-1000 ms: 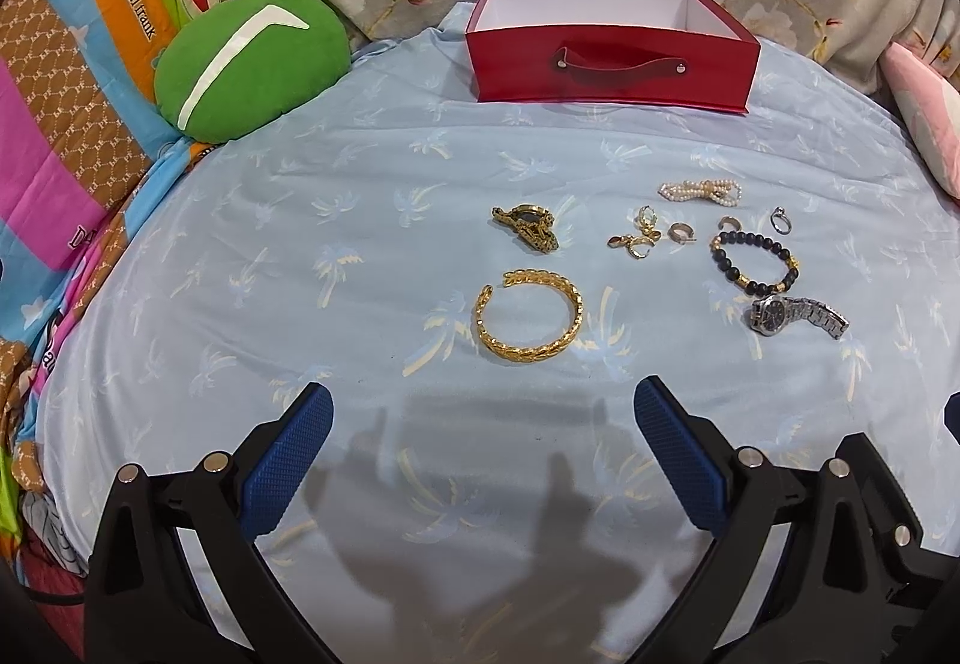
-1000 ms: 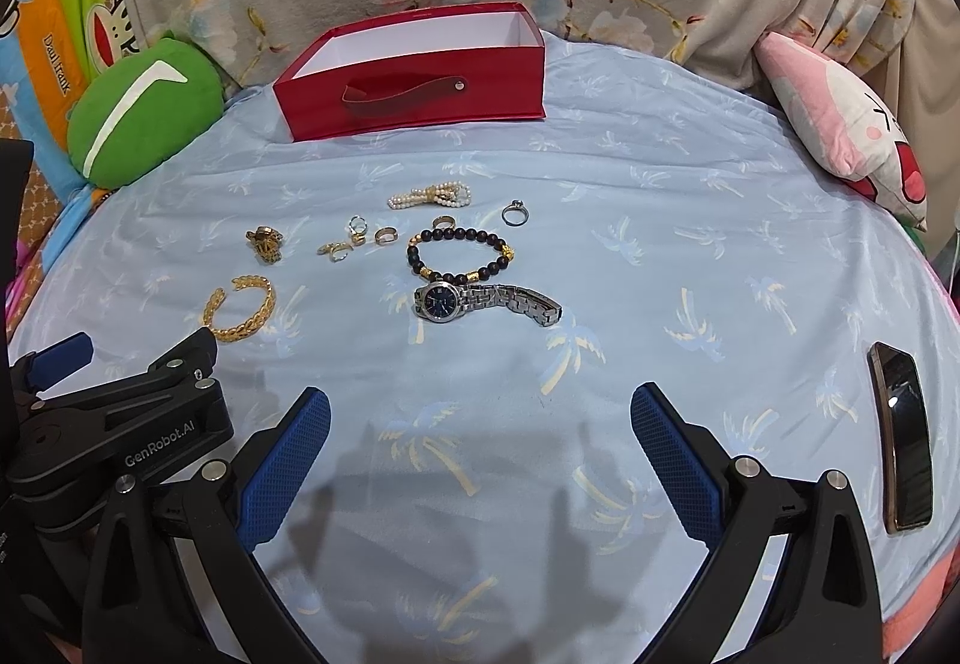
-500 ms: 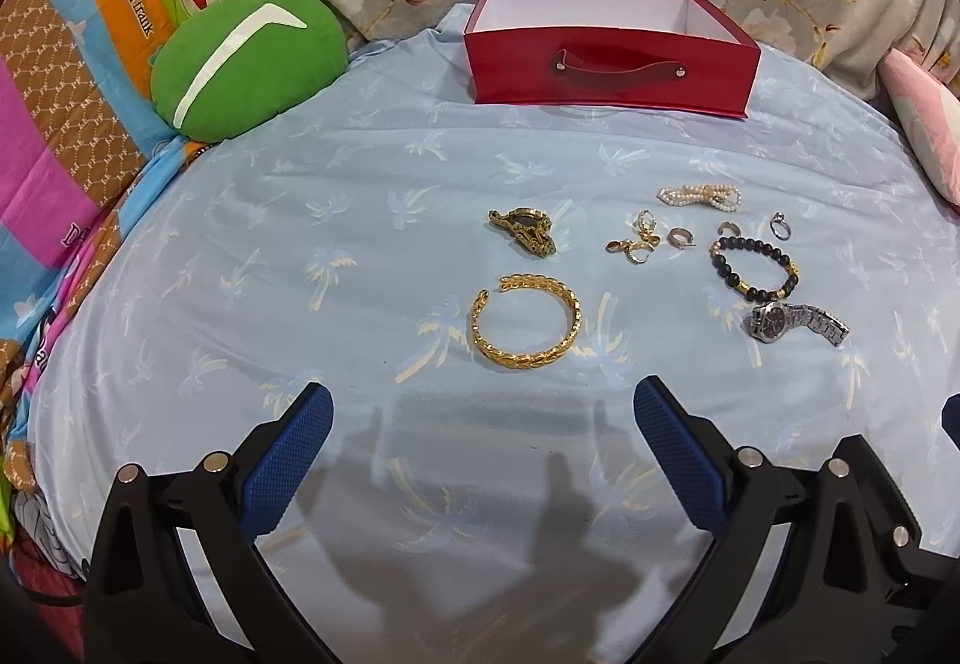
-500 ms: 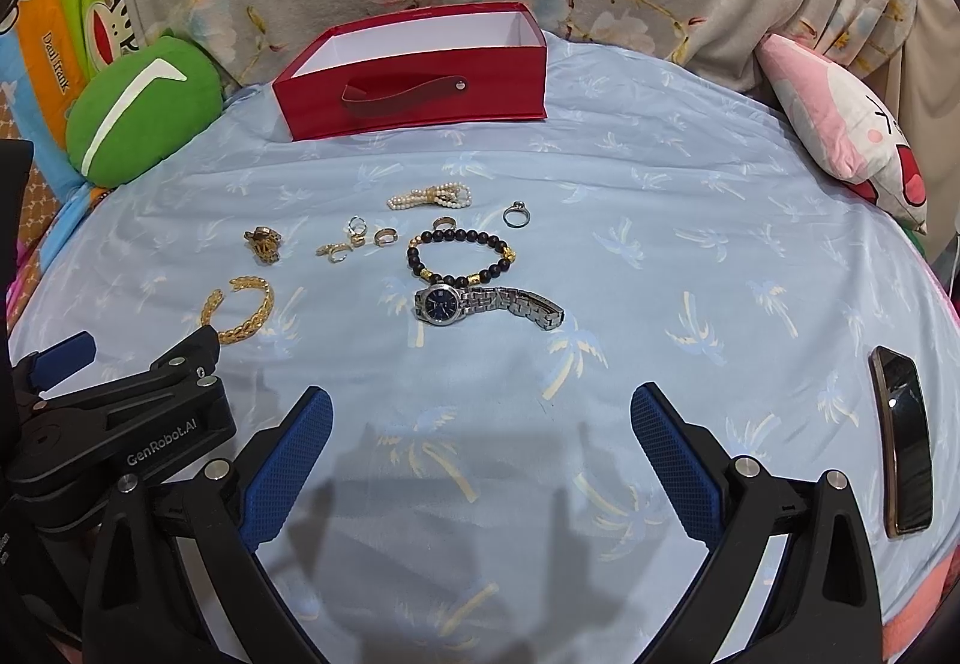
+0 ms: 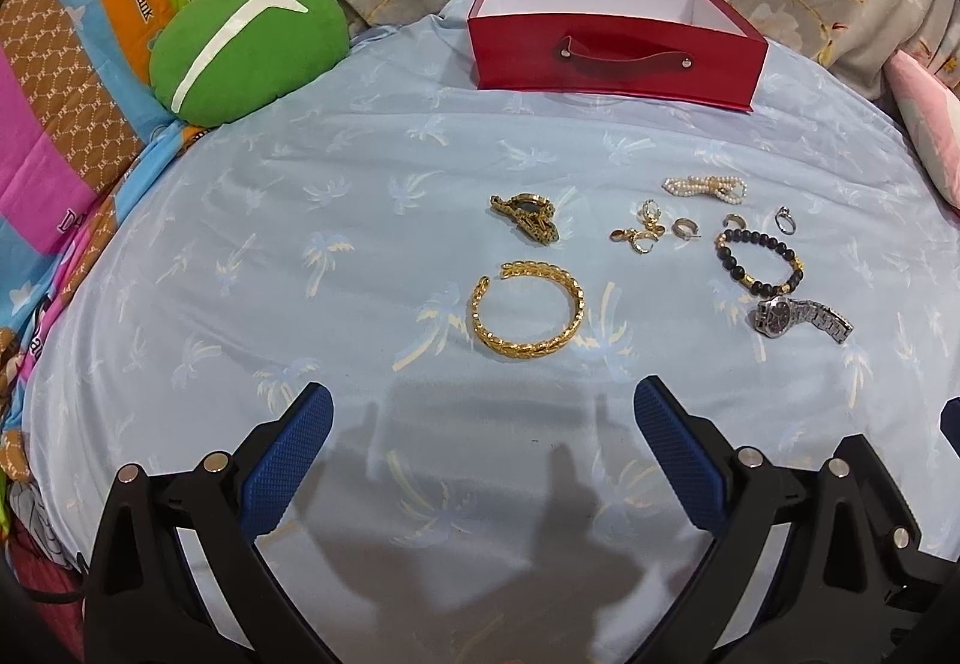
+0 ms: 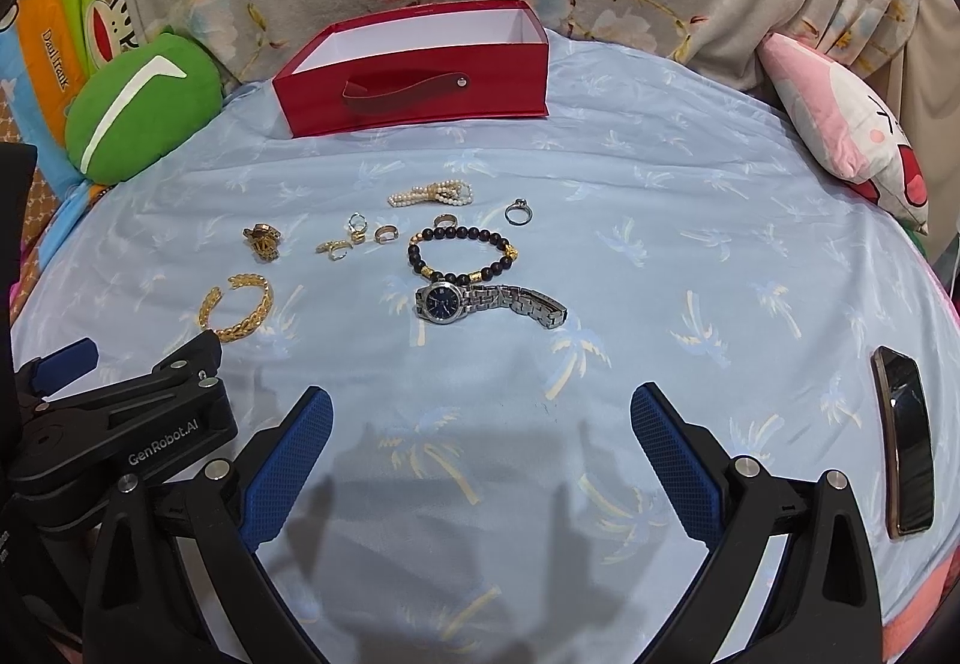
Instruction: Organize jewelry
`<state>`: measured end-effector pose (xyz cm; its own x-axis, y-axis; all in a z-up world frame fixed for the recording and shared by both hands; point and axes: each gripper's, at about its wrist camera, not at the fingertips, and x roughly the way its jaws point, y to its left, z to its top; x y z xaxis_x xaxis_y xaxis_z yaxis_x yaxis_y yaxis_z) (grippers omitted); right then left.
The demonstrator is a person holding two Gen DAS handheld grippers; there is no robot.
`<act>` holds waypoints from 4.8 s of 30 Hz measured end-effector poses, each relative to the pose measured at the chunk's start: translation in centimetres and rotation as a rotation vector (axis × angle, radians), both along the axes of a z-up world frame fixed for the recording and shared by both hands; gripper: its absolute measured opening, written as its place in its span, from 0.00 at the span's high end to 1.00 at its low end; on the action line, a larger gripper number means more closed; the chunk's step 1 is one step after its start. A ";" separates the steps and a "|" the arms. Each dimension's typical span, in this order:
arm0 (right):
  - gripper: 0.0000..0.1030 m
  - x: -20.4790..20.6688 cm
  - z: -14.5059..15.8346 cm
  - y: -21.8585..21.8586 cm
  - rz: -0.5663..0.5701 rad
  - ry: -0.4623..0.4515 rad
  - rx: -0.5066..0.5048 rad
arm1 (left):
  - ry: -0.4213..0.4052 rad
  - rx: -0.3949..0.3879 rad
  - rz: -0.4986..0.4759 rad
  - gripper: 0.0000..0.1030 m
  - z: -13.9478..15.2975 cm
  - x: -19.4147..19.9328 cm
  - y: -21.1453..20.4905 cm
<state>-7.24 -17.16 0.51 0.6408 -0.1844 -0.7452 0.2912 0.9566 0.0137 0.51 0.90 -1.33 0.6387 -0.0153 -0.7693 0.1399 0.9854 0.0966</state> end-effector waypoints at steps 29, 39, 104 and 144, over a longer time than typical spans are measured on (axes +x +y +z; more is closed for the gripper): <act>0.05 0.2 -1.0 -0.1 0.002 0.009 -0.008 | 0.022 -0.011 -0.007 0.05 -1.0 0.5 0.3; 0.16 1.3 -2.5 -1.6 -0.005 0.041 0.016 | 0.073 -0.055 0.076 0.05 -2.5 2.8 3.7; 0.56 9.4 -4.8 -2.2 0.029 0.050 0.114 | 0.074 -0.148 -0.060 0.46 -2.3 5.7 0.1; 0.92 12.9 13.5 -6.6 0.134 -0.292 0.155 | -0.264 -0.160 -0.135 0.46 14.2 11.4 -1.2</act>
<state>5.61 -23.78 14.02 0.8417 0.0166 -0.5397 0.1258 0.9660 0.2259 11.91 -0.33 12.90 0.7994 -0.2207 -0.5589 0.2611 0.9653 -0.0076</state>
